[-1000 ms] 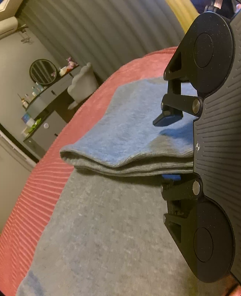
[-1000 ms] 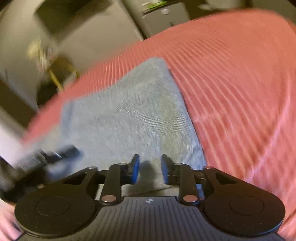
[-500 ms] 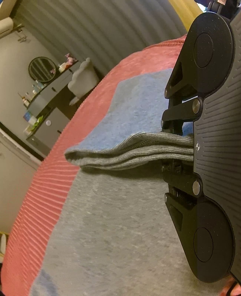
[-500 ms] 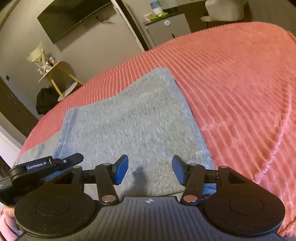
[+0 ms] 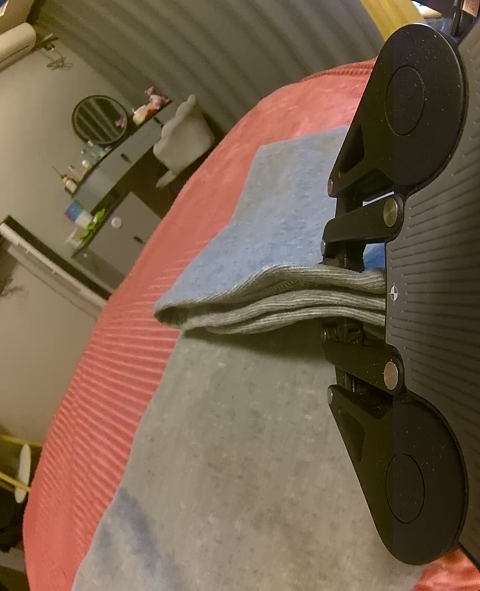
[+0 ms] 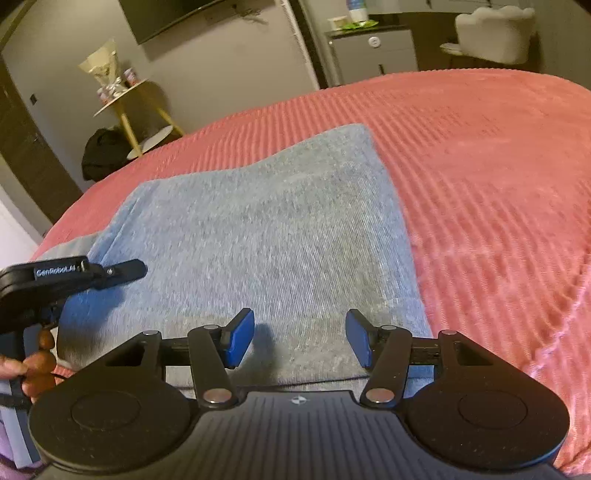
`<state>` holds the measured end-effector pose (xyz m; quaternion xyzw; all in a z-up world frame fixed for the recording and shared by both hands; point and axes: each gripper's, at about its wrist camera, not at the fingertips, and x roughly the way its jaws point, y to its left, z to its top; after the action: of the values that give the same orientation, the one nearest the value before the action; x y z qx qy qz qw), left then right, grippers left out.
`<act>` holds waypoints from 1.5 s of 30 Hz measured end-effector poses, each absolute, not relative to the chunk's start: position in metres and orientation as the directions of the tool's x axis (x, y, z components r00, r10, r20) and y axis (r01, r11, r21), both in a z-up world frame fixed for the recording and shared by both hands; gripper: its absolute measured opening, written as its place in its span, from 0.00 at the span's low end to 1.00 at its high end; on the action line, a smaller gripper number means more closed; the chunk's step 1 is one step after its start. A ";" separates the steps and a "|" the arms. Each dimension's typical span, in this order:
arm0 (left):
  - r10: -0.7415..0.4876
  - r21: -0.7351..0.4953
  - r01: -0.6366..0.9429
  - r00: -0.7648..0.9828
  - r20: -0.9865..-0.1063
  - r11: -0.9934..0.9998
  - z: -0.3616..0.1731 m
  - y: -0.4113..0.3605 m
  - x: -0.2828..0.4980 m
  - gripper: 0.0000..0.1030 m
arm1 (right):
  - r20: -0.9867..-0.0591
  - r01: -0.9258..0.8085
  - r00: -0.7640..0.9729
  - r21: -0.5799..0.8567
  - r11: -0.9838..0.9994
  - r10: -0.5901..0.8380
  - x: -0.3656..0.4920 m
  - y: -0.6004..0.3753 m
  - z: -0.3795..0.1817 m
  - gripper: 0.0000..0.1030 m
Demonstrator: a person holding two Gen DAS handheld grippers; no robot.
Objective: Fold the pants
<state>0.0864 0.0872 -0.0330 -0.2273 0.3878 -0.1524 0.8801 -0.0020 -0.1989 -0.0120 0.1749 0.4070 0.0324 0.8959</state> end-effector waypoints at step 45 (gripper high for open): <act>-0.024 -0.494 -0.342 0.804 -0.594 0.799 -0.020 0.169 0.070 0.65 | -0.693 -0.054 0.710 0.116 0.992 0.120 0.020 -0.156 -0.025 0.62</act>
<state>0.0698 0.1689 -0.0199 -0.3041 0.3005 0.0885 0.8997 0.0199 -0.1558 -0.0254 0.0435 0.3776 0.0470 0.9238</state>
